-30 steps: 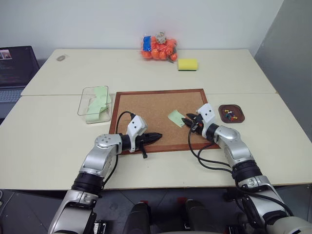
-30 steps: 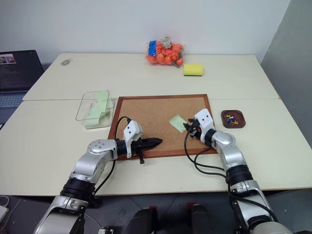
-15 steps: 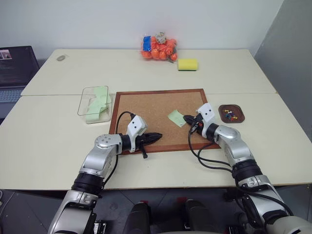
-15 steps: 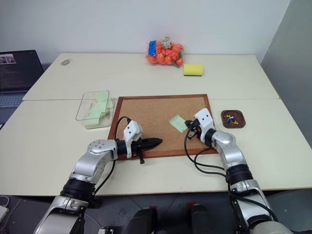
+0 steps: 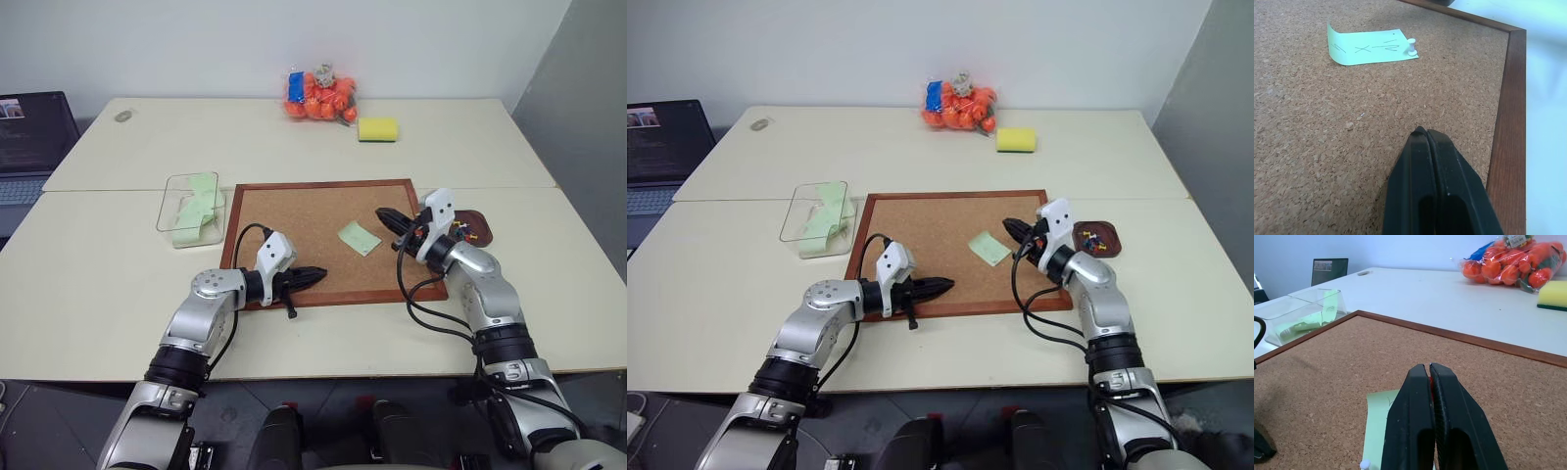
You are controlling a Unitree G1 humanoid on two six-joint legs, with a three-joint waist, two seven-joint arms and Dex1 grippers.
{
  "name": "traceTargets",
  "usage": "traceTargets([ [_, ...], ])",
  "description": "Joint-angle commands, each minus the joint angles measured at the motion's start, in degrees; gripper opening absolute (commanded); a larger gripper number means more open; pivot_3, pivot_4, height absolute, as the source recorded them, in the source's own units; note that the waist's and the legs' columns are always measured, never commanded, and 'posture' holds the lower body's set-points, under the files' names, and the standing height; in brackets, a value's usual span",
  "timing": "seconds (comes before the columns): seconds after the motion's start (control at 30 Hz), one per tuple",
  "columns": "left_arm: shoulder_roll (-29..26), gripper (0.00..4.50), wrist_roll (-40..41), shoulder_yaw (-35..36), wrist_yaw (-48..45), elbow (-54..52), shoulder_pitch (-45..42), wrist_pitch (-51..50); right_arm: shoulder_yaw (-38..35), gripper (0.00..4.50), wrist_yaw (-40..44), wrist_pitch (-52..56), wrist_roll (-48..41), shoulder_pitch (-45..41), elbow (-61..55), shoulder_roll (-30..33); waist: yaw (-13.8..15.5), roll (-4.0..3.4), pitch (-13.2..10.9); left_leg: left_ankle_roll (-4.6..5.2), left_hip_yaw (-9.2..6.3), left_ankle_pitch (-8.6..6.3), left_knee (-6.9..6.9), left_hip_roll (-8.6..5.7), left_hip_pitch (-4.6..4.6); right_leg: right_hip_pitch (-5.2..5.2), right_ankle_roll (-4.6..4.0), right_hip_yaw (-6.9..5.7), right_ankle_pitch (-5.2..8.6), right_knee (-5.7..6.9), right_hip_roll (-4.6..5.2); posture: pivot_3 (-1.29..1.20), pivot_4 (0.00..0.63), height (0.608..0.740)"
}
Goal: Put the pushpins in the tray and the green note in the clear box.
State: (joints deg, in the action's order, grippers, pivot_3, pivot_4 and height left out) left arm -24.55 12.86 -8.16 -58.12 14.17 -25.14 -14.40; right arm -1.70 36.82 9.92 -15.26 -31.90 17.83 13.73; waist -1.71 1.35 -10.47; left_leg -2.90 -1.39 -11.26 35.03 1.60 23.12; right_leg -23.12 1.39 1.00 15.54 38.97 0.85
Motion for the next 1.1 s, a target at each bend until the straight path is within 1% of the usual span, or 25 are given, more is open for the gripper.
traceTargets([
  [0.03, 0.3, 0.0, -0.84, -1.07, -0.11, 1.09, -0.11, -0.21, -3.05, 0.02, -8.77, -3.8, 4.54, -1.95, 1.67, 2.04, 0.01, 0.0, 0.0, 0.0, 0.01, 0.0, 0.0, -0.01, 0.0, 0.0, 0.0, 0.01, 0.0, 0.0, 0.0, 0.0, 0.15, 0.74],
  [0.1, 0.33, 0.0, -0.84, -1.12, -0.13, 1.17, -0.16, -0.16, -4.15, 0.02, -14.11, -4.92, 7.33, -3.03, 4.83, 3.5, 0.04, 0.0, 0.0, 0.0, 0.02, 0.0, 0.0, -0.02, 0.0, 0.0, 0.0, 0.02, 0.0, 0.0, 0.02, 0.0, 0.15, 0.74],
  [0.2, 0.32, 0.0, -0.82, -1.19, -0.18, 1.26, -0.15, -0.06, -4.71, 0.02, -18.05, -5.83, 9.65, -3.89, 8.48, 5.25, 0.08, 0.0, 0.0, 0.0, 0.03, 0.0, 0.0, -0.04, 0.01, 0.0, 0.0, 0.02, 0.0, -0.01, 0.04, 0.0, 0.15, 0.74],
  [0.3, 0.42, 0.0, -0.84, -1.33, -0.25, 1.31, -0.06, 0.05, -5.61, 0.02, -21.03, -4.76, 10.65, -4.47, 11.09, 6.26, 0.03, 0.0, 0.0, 0.0, 0.04, 0.0, -0.02, -0.03, -0.01, -0.01, 0.0, 0.03, 0.0, -0.01, 0.03, 0.0, 0.15, 0.74],
  [0.4, 0.49, 0.0, -0.9, -1.46, -0.32, 1.33, 0.0, 0.19, -7.37, 0.02, -23.47, -2.83, 9.42, -4.83, 12.29, 6.11, 0.03, 0.0, 0.0, 0.0, 0.04, 0.0, -0.02, -0.03, -0.01, 0.0, 0.0, 0.05, 0.0, 0.0, 0.03, 0.0, 0.15, 0.74],
  [0.57, 0.54, 0.0, -0.91, -1.64, -0.41, 1.26, 0.12, 0.35, -8.49, 0.02, -25.73, -0.84, 8.96, -4.82, 12.63, 6.25, 0.04, 0.0, 0.0, 0.0, 0.05, 0.0, -0.02, -0.04, -0.01, 0.0, 0.0, 0.06, 0.0, 0.0, 0.04, 0.0, 0.15, 0.74],
  [0.67, 0.56, 0.0, -0.92, -1.74, -0.5, 1.3, 0.14, 0.45, -9.05, 0.62, -26.81, -0.72, 9.24, -4.79, 13.16, 6.69, 0.05, 0.0, 0.0, 0.0, 0.05, 0.0, -0.02, -0.04, 0.0, 0.0, 0.0, 0.05, 0.0, 0.0, 0.04, 0.0, 0.15, 0.74],
  [0.77, 0.55, 0.0, -0.9, -1.82, -0.61, 1.31, 0.13, 0.51, -9.24, 1.31, -27.54, -1.06, 9.63, -4.81, 13.64, 7.11, 0.05, 0.0, 0.0, 0.0, 0.05, 0.0, -0.02, -0.05, -0.01, 0.0, 0.0, 0.06, 0.0, 0.0, 0.04, 0.0, 0.15, 0.74],
  [0.83, 0.55, 0.0, -0.92, -1.89, -0.66, 1.26, 0.17, 0.57, -9.32, 1.86, -27.77, -1.18, 9.57, -4.77, 13.57, 7.19, 0.05, 0.0, 0.0, 0.0, 0.05, 0.0, -0.02, -0.04, -0.01, 0.0, 0.0, 0.05, 0.0, 0.0, 0.04, 0.0, 0.15, 0.74],
  [0.93, 0.56, 0.0, -0.92, -1.92, -0.74, 1.26, 0.18, 0.62, -9.37, 2.45, -28.04, -1.17, 9.51, -4.69, 13.39, 7.22, 0.05, 0.0, 0.0, 0.0, 0.05, 0.0, -0.02, -0.04, -0.01, 0.0, 0.0, 0.05, 0.0, 0.0, 0.04, 0.0, 0.15, 0.74],
  [1.1, 0.6, 0.0, -0.93, -1.94, -0.84, 1.32, 0.16, 0.74, -9.58, 3.6, -28.55, -1.19, 9.4, -4.51, 12.74, 7.29, 0.05, 0.0, 0.0, 0.0, 0.05, 0.0, -0.02, -0.04, 0.0, 0.0, 0.0, 0.05, 0.0, 0.0, 0.04, 0.0, 0.15, 0.74],
])
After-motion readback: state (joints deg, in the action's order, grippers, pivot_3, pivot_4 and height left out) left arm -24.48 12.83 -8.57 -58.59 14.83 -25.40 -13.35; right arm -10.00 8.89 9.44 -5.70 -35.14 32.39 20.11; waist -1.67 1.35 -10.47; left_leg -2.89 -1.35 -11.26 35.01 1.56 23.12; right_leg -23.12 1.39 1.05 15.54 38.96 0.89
